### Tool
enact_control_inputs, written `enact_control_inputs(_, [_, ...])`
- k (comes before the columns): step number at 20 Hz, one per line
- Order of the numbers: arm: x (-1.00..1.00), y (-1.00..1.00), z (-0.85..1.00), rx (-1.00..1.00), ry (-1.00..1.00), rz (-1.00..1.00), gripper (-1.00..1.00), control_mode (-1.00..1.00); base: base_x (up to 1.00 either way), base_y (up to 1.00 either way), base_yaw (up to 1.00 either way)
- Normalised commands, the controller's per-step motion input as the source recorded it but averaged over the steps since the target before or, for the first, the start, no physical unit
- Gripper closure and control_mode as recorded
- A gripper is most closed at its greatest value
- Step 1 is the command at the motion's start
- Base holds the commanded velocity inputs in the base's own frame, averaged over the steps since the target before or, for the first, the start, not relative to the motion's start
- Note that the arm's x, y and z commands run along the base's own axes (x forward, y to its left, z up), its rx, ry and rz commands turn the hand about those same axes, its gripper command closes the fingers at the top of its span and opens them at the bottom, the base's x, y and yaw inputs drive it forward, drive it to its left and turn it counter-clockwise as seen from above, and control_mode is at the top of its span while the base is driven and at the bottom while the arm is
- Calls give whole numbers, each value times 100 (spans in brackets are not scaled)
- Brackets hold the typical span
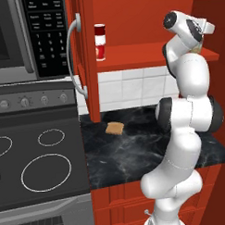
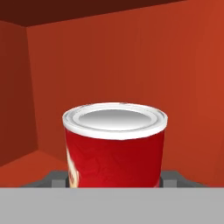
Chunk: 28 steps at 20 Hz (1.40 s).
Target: Stack two cans on top of the other two cans in the cabinet.
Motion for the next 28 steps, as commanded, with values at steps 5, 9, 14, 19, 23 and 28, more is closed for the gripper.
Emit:
enact_control_inputs(5, [13, -11, -3, 2, 0, 0, 100, -100, 0, 0, 0])
enact_control_inputs(9, [12, -9, -3, 2, 1, 0, 100, -100, 0, 0, 0])
enact_control_inputs(14, [2, -8, -1, 4, 1, 0, 100, -100, 0, 0, 0])
enact_control_inputs(19, [-3, -2, -11, 4, 1, -1, 100, -100, 0, 0, 0])
enact_control_inputs(23, [0, 0, -20, 4, 3, -2, 100, -100, 0, 0, 0])
enact_control_inputs(28, [0, 0, -25, 3, 2, -2, 100, -100, 0, 0, 0])
